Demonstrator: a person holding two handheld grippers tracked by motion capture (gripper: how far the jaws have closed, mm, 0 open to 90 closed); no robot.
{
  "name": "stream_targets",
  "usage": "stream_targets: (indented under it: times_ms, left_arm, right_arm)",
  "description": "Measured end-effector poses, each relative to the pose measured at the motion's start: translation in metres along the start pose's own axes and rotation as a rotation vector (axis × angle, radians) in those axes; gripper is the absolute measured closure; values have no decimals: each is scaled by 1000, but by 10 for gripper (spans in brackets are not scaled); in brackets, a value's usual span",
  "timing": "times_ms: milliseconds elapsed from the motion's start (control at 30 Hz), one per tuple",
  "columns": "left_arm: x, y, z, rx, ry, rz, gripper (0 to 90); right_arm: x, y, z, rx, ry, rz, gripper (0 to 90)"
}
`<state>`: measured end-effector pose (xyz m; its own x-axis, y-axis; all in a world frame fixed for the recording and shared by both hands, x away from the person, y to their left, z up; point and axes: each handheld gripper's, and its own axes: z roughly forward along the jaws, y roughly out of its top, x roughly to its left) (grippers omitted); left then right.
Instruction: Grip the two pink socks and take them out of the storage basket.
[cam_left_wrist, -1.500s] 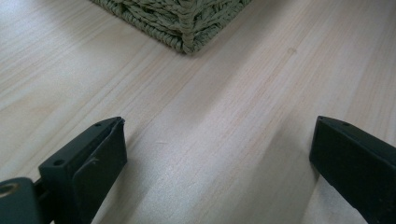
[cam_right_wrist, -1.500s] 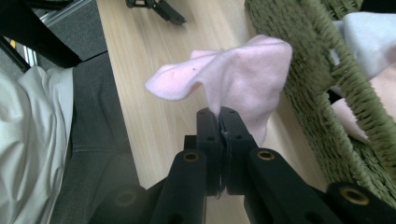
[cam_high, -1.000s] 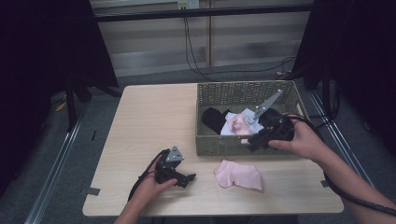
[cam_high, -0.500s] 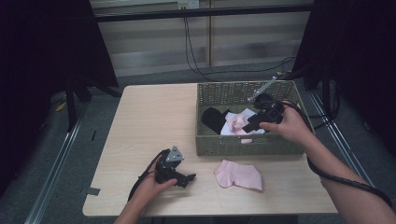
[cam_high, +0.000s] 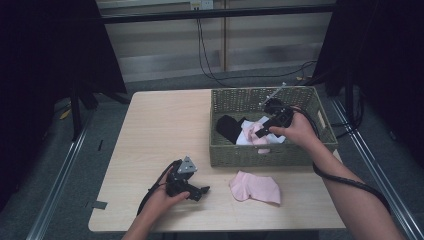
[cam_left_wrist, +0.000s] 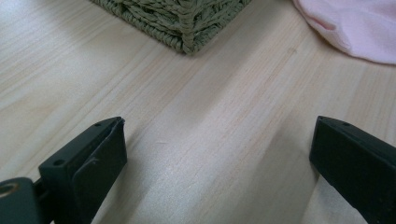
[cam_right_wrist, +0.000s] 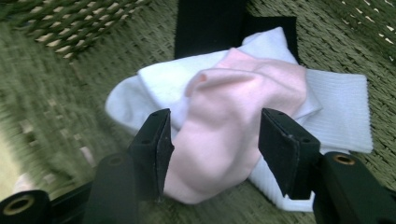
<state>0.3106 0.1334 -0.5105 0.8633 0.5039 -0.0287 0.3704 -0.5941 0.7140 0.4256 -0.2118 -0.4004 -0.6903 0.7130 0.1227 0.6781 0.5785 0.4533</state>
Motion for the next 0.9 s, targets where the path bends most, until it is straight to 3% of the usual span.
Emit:
stream_targets:
  times_ms: [200,400,467,567,700,800,900]
  left_arm:
    - [0,0,0,0,-1,0,35]
    - [0,0,0,1,0,0,35]
    - [0,0,0,-1,-1,-3,35]
    - [0,0,0,-1,-1,-3,35]
    - [0,0,0,-2,-1,-3,35]
    - [0,0,0,-2,-1,-3,35]
    - [0,0,0,-2,-1,-3,35]
  right_arm:
    - [-11,1,13,33,-15,23,432]
    - [-21,2,22,23,16,63,477]
    - [-22,3,26,35,7,65,492]
    - [-21,4,32,57,16,45,569]
    - [-19,7,34,76,26,29,781]
    - [-19,6,33,71,49,47,900]
    - [-18,5,29,68,79,43,900]
